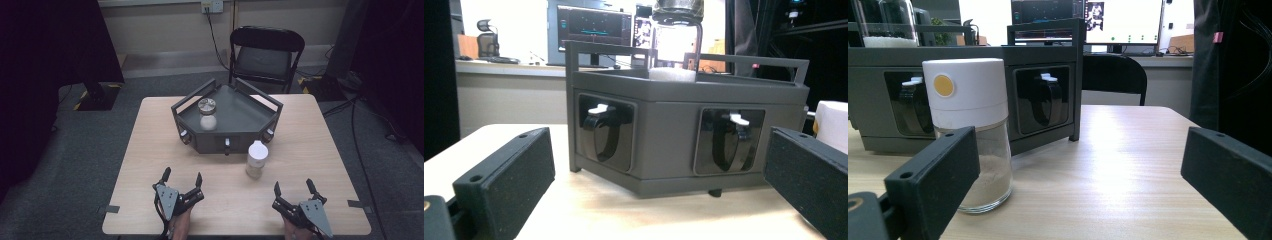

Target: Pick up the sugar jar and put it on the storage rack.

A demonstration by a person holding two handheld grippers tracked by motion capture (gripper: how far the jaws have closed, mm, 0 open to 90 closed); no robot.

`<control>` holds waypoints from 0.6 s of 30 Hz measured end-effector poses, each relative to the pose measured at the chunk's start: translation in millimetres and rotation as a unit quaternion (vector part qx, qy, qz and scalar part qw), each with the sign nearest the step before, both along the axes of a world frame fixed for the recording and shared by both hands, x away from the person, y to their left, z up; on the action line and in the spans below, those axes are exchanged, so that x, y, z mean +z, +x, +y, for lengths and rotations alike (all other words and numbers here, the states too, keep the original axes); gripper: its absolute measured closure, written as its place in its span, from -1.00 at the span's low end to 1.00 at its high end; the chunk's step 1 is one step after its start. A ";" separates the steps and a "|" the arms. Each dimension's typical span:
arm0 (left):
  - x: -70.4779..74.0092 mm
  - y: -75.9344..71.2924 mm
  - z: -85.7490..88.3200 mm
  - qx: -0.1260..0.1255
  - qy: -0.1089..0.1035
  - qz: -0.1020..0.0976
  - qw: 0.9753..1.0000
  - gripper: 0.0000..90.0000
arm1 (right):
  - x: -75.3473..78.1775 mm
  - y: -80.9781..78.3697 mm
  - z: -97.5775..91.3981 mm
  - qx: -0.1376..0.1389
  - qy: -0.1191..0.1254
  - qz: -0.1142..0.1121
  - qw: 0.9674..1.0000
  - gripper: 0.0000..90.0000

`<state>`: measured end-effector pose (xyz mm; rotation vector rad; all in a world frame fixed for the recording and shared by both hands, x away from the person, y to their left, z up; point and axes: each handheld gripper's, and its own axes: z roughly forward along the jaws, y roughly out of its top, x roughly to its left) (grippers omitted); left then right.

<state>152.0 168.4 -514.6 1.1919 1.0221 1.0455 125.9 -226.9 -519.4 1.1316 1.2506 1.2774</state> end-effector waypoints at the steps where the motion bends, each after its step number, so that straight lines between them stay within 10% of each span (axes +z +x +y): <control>1: -1.2 -0.8 0.3 0.001 0.000 0.002 1.000 -1.00 | 0.0 0.0 0.0 0.000 0.000 0.000 1.000 -0.98; 18: -10.6 -5.7 3.3 0.008 0.009 0.016 1.000 -1.00 | 0.1 0.0 0.5 -0.001 0.000 0.000 1.000 -0.98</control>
